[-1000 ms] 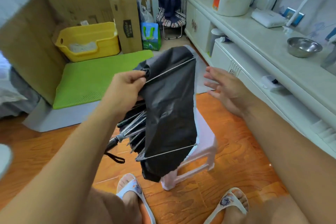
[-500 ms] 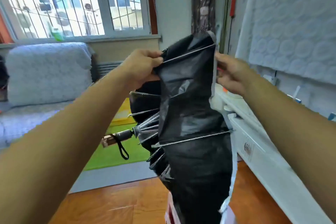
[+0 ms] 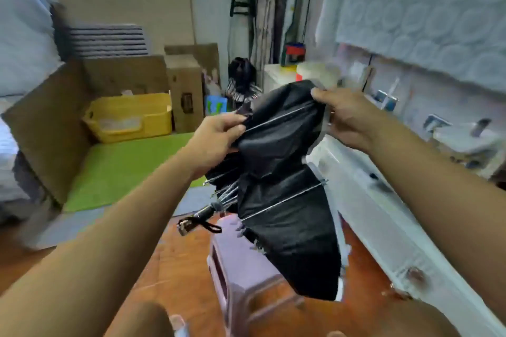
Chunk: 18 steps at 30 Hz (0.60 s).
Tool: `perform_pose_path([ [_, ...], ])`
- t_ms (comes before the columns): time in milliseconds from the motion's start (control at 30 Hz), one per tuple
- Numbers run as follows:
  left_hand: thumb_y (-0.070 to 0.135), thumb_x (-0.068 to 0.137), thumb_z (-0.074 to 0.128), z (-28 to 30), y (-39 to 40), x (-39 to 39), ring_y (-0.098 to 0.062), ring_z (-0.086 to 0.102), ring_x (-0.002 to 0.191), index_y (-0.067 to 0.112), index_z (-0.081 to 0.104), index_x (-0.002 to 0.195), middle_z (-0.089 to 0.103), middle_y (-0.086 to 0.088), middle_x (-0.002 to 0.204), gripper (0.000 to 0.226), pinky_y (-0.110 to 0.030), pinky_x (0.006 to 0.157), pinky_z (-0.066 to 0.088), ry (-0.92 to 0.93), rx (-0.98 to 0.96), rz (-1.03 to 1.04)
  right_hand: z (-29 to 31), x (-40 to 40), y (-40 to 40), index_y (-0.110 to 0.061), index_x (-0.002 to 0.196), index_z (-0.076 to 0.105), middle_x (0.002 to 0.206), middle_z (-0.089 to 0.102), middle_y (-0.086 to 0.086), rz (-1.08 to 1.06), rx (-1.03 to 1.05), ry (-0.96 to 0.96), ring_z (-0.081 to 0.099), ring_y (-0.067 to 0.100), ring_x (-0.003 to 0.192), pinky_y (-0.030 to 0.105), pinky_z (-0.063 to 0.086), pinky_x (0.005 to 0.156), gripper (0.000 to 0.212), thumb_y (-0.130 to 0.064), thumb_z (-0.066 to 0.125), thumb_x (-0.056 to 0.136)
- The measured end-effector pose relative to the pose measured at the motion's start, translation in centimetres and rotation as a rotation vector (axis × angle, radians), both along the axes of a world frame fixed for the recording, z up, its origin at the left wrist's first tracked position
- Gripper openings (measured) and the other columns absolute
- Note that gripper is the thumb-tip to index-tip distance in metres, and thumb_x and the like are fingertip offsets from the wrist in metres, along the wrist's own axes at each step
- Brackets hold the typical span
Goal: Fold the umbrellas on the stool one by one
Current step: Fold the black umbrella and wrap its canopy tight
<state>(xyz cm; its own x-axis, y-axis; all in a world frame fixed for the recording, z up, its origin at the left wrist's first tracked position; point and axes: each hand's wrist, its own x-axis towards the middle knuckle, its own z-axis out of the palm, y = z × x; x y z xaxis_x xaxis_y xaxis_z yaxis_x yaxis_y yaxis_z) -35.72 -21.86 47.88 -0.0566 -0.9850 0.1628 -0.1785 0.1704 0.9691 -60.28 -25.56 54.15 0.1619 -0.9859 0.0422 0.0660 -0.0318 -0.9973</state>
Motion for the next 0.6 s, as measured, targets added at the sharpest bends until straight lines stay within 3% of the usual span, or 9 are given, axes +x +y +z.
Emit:
perform_pose_path([
  [100,-0.004,0.102,0.051,-11.1,1.4,-1.2,-0.001,0.057,0.073,0.007,0.064,0.105,0.063,0.002,0.083,0.018,-0.018,0.069,0.048,-0.043,0.162,0.030,-10.6,-2.4,0.9,-0.012,0.084,0.063,0.078,0.068,0.006,0.004,0.210,0.179,0.063,0.020,0.073,0.033,0.053,0.070,0.013,-0.006,0.062,0.096],
  [200,0.011,0.099,0.060,-20.8,2.3,-2.1,-0.008,0.068,0.083,0.013,0.069,0.101,0.068,0.002,0.086,0.010,-0.021,0.074,0.055,-0.148,0.331,0.085,-18.8,-3.9,1.2,-0.011,0.075,0.060,0.065,0.066,0.002,0.109,0.460,0.407,0.061,0.020,0.070,0.034,0.052,0.075,0.022,-0.003,0.064,0.095],
  [267,0.017,0.093,0.060,-24.1,3.1,-2.7,-0.024,0.070,0.087,0.011,0.072,0.107,0.070,-0.001,0.087,0.020,-0.034,0.076,0.057,-0.159,0.470,0.069,-22.7,-4.7,1.0,-0.013,0.073,0.059,0.061,0.064,-0.002,0.183,0.612,0.587,0.060,0.016,0.070,0.041,0.055,0.087,0.025,0.000,0.067,0.092],
  [367,-0.001,0.089,0.060,-25.9,4.2,-2.7,-0.016,0.061,0.082,0.009,0.070,0.107,0.068,0.001,0.089,0.023,-0.027,0.075,0.047,-0.055,0.712,0.119,-25.8,-4.8,0.9,-0.012,0.088,0.065,0.081,0.065,0.003,0.384,0.773,0.776,0.059,0.016,0.079,0.050,0.049,0.104,0.012,-0.003,0.072,0.088],
  [467,0.009,0.087,0.063,-26.0,4.2,-1.9,-0.019,0.062,0.089,0.014,0.074,0.099,0.071,-0.005,0.098,0.017,-0.030,0.076,0.046,0.043,0.788,0.149,-26.3,-3.1,0.3,-0.020,0.113,0.072,0.111,0.075,0.002,0.381,0.775,0.714,0.067,0.020,0.106,0.041,0.052,0.096,0.025,-0.026,0.077,0.089],
  [600,0.024,0.097,0.066,-25.1,3.0,-1.1,-0.011,0.067,0.086,0.012,0.074,0.103,0.075,-0.002,0.098,0.016,-0.013,0.062,0.049,0.161,0.716,0.155,-26.2,-0.4,-1.4,-0.010,0.118,0.073,0.117,0.075,0.009,0.190,0.705,0.373,0.071,0.026,0.109,0.040,0.053,0.098,0.036,-0.038,0.067,0.096],
])
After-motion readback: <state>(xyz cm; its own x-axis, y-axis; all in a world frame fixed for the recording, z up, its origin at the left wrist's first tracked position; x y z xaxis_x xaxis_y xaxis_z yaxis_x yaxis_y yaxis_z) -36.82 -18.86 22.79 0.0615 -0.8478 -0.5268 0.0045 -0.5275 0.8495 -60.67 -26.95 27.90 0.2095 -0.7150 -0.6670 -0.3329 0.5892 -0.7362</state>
